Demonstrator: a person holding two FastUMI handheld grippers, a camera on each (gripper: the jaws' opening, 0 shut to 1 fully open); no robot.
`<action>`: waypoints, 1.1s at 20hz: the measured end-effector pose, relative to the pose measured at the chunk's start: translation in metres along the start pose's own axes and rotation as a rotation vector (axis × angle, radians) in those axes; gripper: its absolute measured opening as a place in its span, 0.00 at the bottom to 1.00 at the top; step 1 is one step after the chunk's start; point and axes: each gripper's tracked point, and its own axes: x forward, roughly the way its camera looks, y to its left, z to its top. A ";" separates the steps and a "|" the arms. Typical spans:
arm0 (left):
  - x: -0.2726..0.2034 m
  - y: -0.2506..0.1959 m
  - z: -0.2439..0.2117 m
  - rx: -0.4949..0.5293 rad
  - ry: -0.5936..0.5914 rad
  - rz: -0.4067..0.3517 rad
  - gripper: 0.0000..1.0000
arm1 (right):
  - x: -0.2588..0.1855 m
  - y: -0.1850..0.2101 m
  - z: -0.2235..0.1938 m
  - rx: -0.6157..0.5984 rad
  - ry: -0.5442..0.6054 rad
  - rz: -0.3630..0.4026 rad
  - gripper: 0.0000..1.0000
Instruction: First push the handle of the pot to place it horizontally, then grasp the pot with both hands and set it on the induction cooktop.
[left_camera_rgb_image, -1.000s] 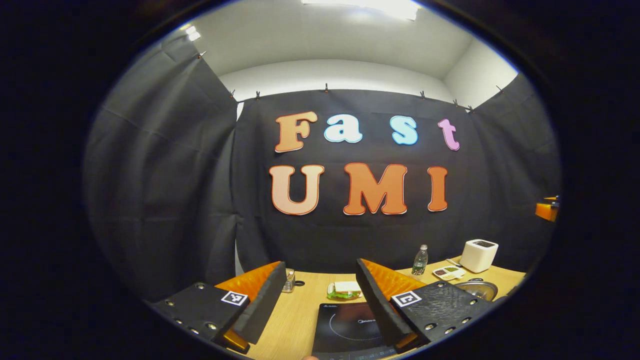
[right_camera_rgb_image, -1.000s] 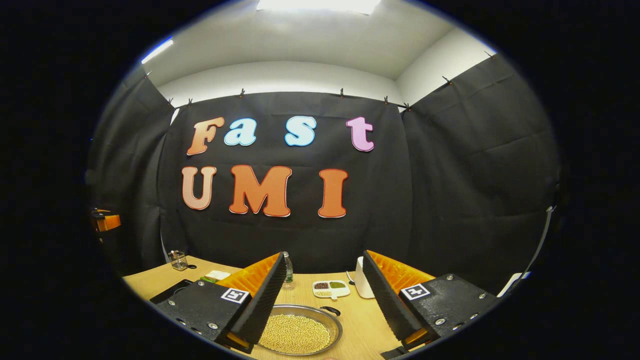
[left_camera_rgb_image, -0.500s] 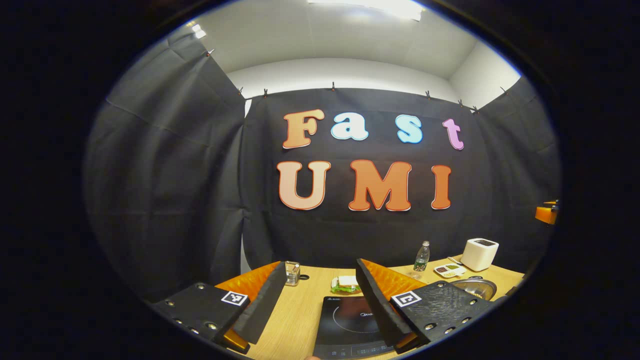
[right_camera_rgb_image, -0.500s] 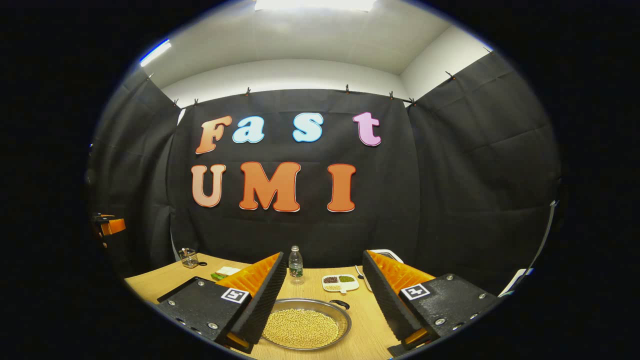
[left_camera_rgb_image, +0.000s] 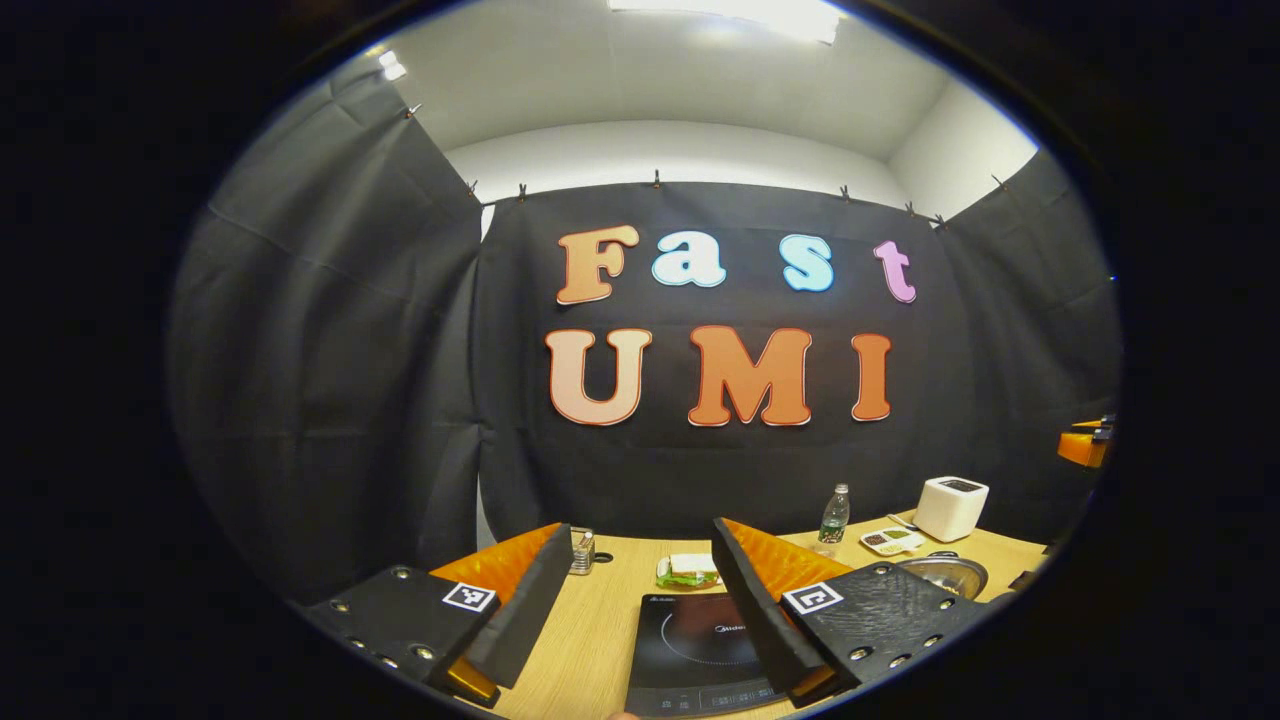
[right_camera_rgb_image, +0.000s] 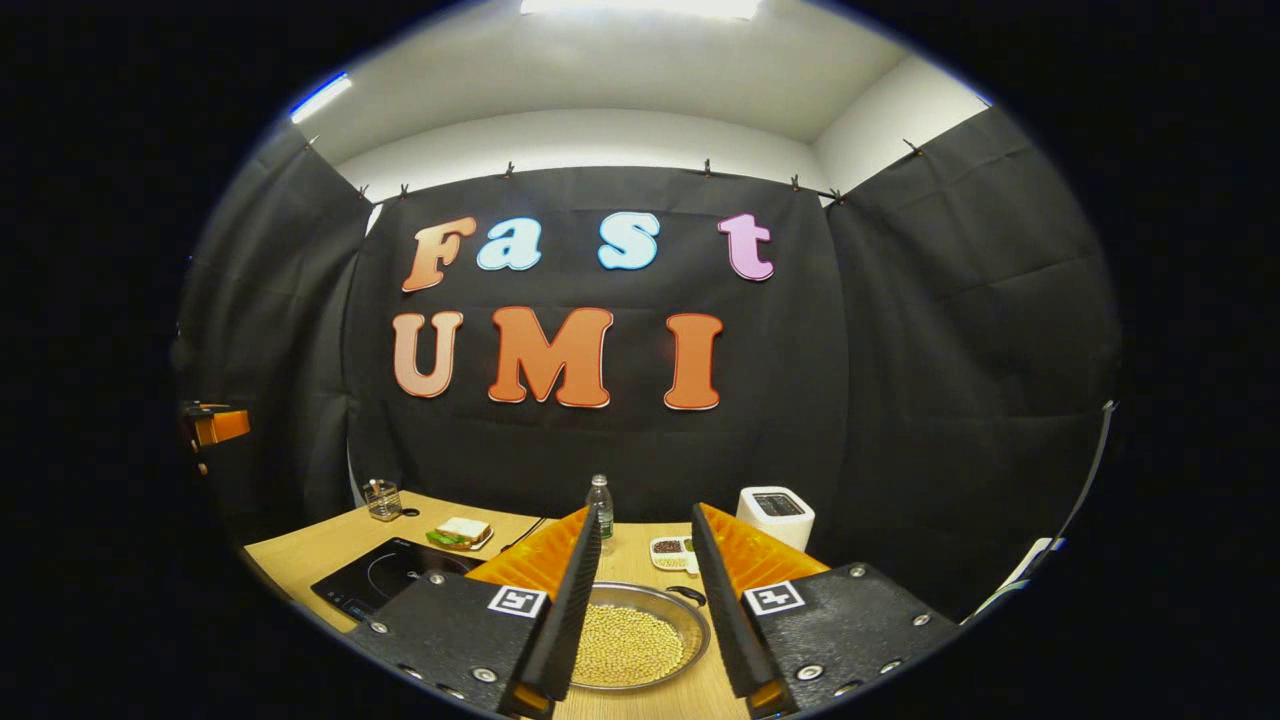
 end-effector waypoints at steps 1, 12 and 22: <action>-0.001 0.002 0.000 -0.001 0.001 0.004 0.89 | -0.001 0.003 -0.004 -0.002 0.004 0.008 0.52; -0.004 0.016 -0.010 -0.012 0.012 0.020 0.89 | -0.009 0.038 -0.067 0.041 0.156 0.098 0.07; -0.006 0.021 -0.020 -0.016 0.028 0.030 0.89 | -0.025 0.058 -0.144 0.101 0.347 0.166 0.00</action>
